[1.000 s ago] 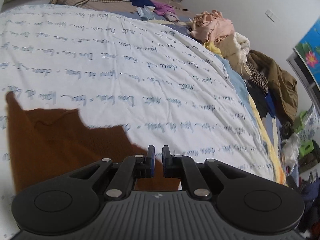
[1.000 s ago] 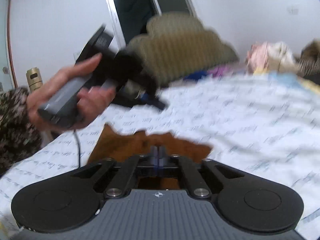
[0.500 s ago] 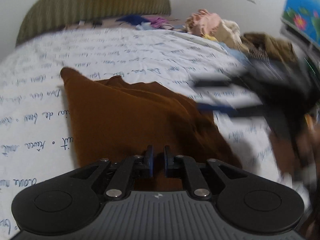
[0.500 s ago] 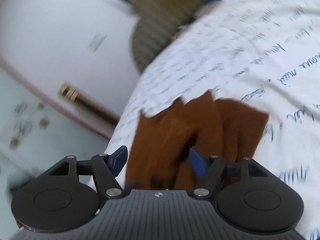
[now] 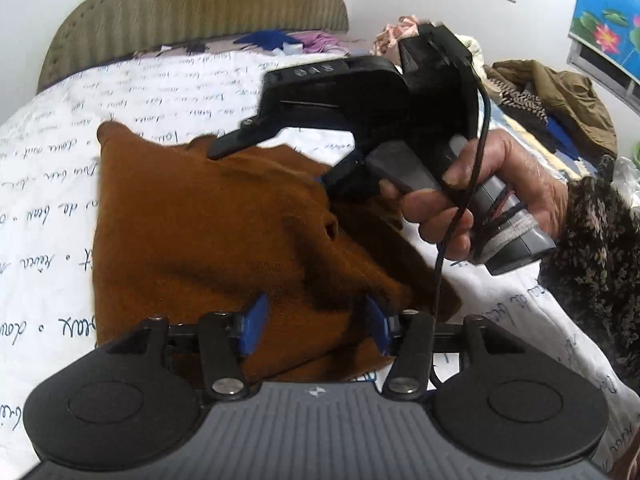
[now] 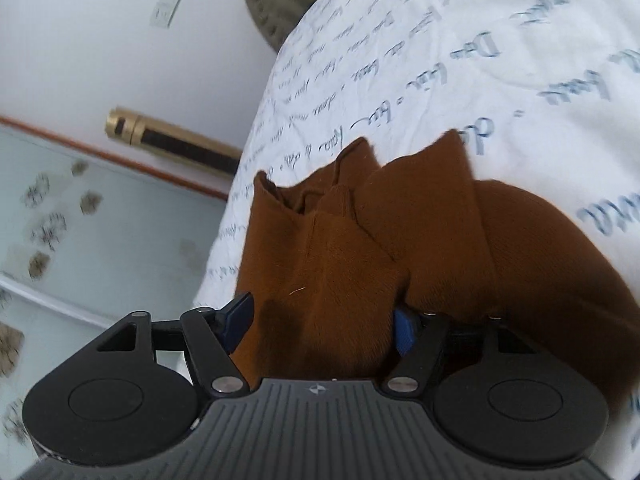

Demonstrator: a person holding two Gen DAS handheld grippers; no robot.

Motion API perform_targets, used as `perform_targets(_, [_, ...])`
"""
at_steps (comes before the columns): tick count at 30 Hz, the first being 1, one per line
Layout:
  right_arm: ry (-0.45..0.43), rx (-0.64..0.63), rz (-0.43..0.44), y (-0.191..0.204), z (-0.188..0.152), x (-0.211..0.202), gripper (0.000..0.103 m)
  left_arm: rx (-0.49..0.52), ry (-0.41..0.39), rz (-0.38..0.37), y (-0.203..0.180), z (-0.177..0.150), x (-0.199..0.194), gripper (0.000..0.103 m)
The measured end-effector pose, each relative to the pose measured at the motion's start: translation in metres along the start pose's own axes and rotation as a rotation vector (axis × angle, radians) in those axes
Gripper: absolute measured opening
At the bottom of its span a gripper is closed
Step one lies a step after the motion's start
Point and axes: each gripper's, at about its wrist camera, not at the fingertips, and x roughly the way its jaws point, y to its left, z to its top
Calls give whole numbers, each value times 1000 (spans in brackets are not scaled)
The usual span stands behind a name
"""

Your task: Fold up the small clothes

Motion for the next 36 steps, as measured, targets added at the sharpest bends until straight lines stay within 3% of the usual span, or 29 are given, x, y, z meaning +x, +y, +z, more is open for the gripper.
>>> perform_targets(1, [11, -27, -5, 5, 1, 1, 62, 4, 2, 12, -2, 0, 2, 53])
perform_targets(2, [11, -61, -16, 10, -1, 1, 33, 8, 1, 25, -4, 0, 3, 53])
perform_targets(3, [9, -93, -36, 15, -2, 2, 20, 15, 3, 33, -7, 1, 4, 53])
perform_targets(4, [15, -106, -41, 18, -4, 2, 18, 17, 2, 36, -9, 3, 5, 53])
perform_targets(10, [-97, -262, -77, 41, -22, -33, 18, -11, 22, 40, -12, 13, 12, 53])
perform_targets(14, [-177, -308, -45, 61, -22, -61, 17, -36, 10, 3, -12, 18, 4, 53])
perform_targets(21, [-262, -342, -271, 70, -37, -91, 14, -93, 0, -186, -3, 27, -19, 53])
perform_targets(23, [-255, -313, -311, 56, -36, -90, 13, -92, -1, -168, 1, 27, -21, 53])
perform_targets(26, [-203, -232, -387, 12, -34, -72, 13, -71, -19, -73, 10, 27, -21, 53])
perform_targets(28, [-224, -145, -283, -11, -35, -75, 13, -96, -24, -63, 21, 26, -27, 53])
perform_targets(29, [-248, -111, -230, -15, -35, -83, 19, -111, -28, -54, 30, 27, -29, 53])
perform_targets(33, [-349, -148, -175, 6, -54, -121, 25, -152, -14, -4, 57, 26, -30, 53])
perform_targets(36, [-320, -179, -99, 22, -84, -139, 54, -202, 4, -7, 74, 19, -30, 53])
